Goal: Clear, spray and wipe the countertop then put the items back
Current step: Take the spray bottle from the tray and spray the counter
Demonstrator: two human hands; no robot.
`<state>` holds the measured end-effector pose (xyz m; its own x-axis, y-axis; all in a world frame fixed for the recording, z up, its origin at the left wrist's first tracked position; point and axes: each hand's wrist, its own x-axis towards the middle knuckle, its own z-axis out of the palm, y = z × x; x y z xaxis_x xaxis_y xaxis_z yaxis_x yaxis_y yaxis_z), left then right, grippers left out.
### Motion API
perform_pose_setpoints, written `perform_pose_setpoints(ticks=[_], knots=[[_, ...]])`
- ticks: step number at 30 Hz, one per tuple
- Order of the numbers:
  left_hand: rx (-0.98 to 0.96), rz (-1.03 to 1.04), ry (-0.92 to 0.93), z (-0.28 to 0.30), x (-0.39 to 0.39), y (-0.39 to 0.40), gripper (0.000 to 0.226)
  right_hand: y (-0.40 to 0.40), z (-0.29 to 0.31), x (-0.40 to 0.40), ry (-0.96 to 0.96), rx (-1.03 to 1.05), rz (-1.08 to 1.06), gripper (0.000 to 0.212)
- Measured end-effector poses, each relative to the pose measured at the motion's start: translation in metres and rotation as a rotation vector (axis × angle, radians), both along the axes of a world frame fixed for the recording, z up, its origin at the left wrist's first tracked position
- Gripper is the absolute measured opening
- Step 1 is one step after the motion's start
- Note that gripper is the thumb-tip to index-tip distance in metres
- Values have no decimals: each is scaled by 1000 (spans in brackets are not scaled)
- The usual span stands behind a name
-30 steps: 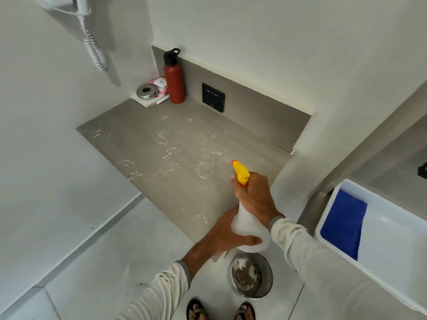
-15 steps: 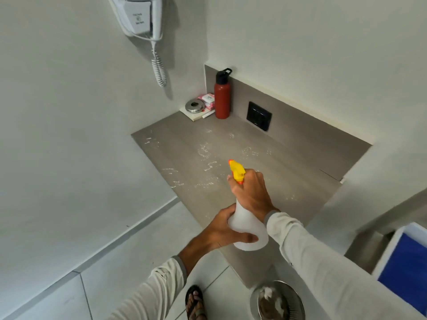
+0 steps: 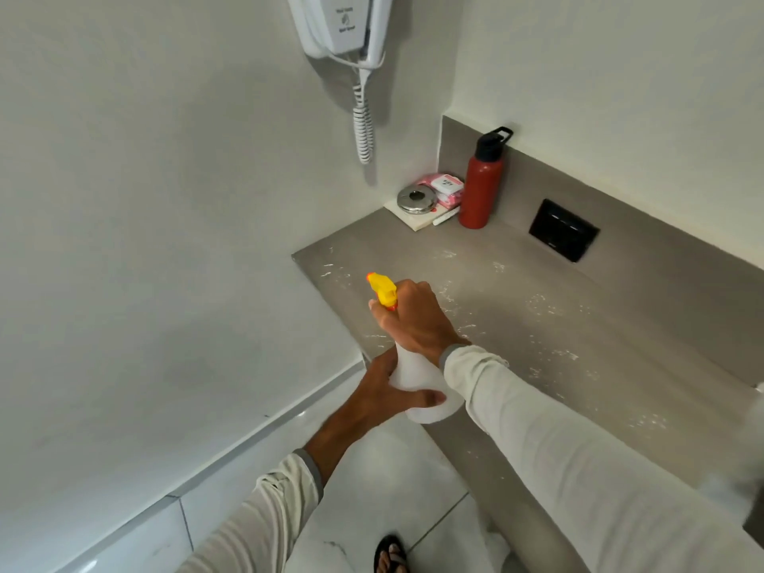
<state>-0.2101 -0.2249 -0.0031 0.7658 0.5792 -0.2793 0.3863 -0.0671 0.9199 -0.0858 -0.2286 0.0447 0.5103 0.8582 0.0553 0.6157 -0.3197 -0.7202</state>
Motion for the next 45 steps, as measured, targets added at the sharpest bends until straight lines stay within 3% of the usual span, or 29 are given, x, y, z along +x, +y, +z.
perform_pose_setpoints(ticks=[9,19,28,32,35,41,43,45], knots=[[-163,-140,-50,-24,5,-44,69,-44,-28,6,-22,-163,-52,44],[-196,-267,-110,-42,19,-210,74,-225,-41,28,4,-233,-163,41],[-225,-412,-49,-47,10,-360,80,-387,-55,20,-12,-366,-224,28],[-157,-391,-44,-46,13,-384,82,-421,-49,18,39,-199,-241,29],[-38,-355,-47,-40,24,-386,83,-435,-39,23,56,-35,-280,42],[253,-333,-54,-26,82,-376,92,-470,-19,59,72,163,-573,56],[313,-355,-42,-23,107,-376,99,-486,-10,73,105,215,-675,52],[252,-408,-86,-20,131,-380,96,-502,-4,87,138,269,-759,37]])
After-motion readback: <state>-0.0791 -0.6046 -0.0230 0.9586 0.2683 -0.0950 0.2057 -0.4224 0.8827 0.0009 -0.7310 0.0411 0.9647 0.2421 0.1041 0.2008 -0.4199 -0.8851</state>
